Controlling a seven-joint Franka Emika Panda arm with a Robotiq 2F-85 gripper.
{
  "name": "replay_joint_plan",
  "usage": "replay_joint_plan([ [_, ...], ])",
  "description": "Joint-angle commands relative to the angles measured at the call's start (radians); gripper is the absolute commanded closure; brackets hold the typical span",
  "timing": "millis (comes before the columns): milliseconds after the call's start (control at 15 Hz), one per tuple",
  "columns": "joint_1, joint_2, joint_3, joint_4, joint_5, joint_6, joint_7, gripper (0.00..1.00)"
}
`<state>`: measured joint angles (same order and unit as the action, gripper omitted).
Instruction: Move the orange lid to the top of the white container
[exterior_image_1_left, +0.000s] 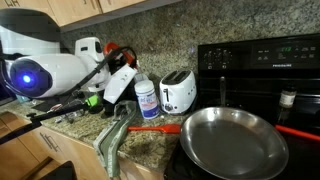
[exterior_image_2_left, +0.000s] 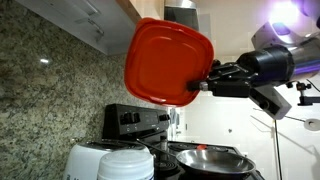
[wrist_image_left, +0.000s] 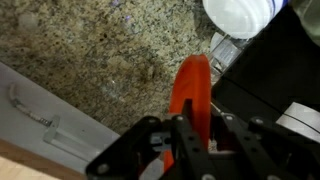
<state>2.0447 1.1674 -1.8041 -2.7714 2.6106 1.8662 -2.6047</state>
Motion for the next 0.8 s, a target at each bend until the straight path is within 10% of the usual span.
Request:
replay_joint_plan([
  [0, -0.036, 0.068, -0.039, -0.009, -0.001, -0.073, 0.000, 0.96],
  [200, -0.036, 0.030, 0.008, -0.002, -0.029, -0.041, 0.007, 0.85],
  [733, -0.057, 0.029, 0.044, -0.002, -0.067, -0.062, 0.044, 0.96],
])
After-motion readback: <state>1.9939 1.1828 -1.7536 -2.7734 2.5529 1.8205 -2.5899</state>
